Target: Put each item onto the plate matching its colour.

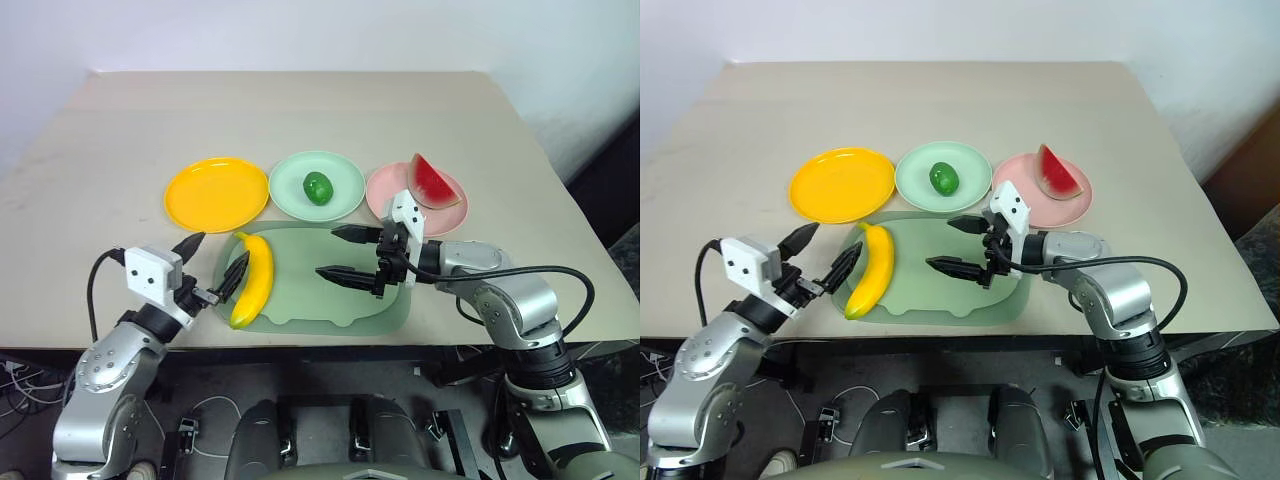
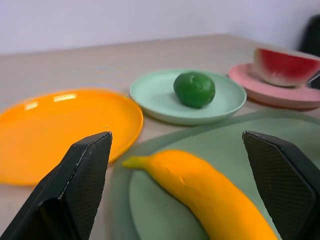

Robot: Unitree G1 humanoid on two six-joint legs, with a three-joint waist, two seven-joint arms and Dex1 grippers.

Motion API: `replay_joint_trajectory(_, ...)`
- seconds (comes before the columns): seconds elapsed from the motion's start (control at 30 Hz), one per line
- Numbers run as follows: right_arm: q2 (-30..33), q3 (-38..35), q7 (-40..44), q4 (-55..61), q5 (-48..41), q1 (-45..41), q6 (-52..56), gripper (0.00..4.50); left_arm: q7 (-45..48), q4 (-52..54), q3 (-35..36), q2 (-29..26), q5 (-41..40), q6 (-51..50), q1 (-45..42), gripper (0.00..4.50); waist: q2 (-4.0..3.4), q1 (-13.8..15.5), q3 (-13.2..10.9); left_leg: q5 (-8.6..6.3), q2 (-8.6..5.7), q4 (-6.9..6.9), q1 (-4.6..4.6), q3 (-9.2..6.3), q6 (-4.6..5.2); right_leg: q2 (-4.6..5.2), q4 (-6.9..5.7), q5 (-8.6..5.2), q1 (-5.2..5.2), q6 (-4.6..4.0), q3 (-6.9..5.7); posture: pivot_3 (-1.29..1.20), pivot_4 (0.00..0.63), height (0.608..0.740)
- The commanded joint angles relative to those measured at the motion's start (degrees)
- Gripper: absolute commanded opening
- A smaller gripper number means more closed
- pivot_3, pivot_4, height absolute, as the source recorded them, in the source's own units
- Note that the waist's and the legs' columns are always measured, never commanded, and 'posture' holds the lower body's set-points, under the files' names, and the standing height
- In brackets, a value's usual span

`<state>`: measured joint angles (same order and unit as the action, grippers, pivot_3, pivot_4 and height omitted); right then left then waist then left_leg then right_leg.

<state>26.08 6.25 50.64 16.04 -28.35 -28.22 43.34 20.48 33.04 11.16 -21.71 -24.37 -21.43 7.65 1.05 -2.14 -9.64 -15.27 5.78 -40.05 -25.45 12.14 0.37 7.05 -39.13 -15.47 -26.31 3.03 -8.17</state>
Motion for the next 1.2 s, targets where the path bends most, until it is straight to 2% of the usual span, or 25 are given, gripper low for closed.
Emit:
replay_joint_trajectory(0.03,1.4,-1.3,-0.1,0.6,-0.2,-1.2,-1.2,4.48,-5.1,2.6,-1.6,1.4,-0.4,-6.3,-3.2,4.40,0.00,0.1,0.0,0.00,0.00,-0.01,0.00,-0.01,0.00,0.00,-0.01,0.00,0.01,0.00,-0.01,0.00,0.150,0.695)
replay_joint_trajectory(0.2,2.3,-3.3,-2.4,-0.3,-0.3,-1.3,-0.9,4.48,-9.2,1.4,-3.3,3.8,-2.2,-14.4,-10.3,4.40,0.04,1.2,0.0,0.00,-0.02,-0.06,0.00,-0.02,0.02,0.02,-0.01,0.01,0.05,0.01,-0.01,0.00,0.150,0.695)
replay_joint_trajectory(0.43,3.5,-4.1,-4.1,-0.8,-0.1,-1.9,-0.4,4.48,-12.3,0.9,-6.4,4.5,-1.4,-23.4,-13.8,4.40,0.04,1.3,0.0,0.00,-0.02,-0.06,0.00,-0.01,0.01,-0.02,-0.01,0.01,0.03,0.01,-0.01,0.00,0.150,0.695)
replay_joint_trajectory(0.7,5.1,-3.8,-5.1,-2.5,1.1,-2.5,-0.8,4.48,-15.9,0.1,-5.7,5.0,-3.8,-40.6,-18.9,4.40,0.04,1.4,0.0,0.02,-0.03,-0.07,0.00,-0.03,0.00,-0.02,-0.04,0.01,0.04,0.01,-0.01,0.00,0.150,0.695)
replay_joint_trajectory(0.87,4.4,-2.9,-6.1,-3.9,2.1,-3.7,-0.9,4.50,-14.8,2.0,-8.4,2.6,-1.5,-40.0,-19.1,3.27,0.04,1.4,0.0,0.02,-0.03,-0.07,0.02,-0.02,-0.01,-0.02,-0.04,0.01,0.06,0.01,-0.01,0.00,0.150,0.695)
replay_joint_trajectory(1.07,3.6,-1.9,-6.2,-5.3,3.4,-4.5,-2.0,4.50,-14.5,1.2,-6.9,2.3,-1.7,-39.9,-20.0,1.51,0.03,1.4,0.0,0.03,-0.03,-0.07,0.04,-0.02,-0.03,-0.02,-0.06,0.01,0.07,0.01,-0.01,0.00,0.150,0.695)
replay_joint_trajectory(1.2,3.1,-2.4,-6.1,-7.2,3.7,-5.7,-2.7,4.50,-11.6,3.1,-4.4,1.7,-5.1,-40.3,-20.5,1.48,0.03,1.3,0.0,0.03,-0.03,-0.07,0.03,-0.02,-0.03,-0.02,-0.07,0.01,0.05,0.01,0.00,0.00,0.150,0.695)
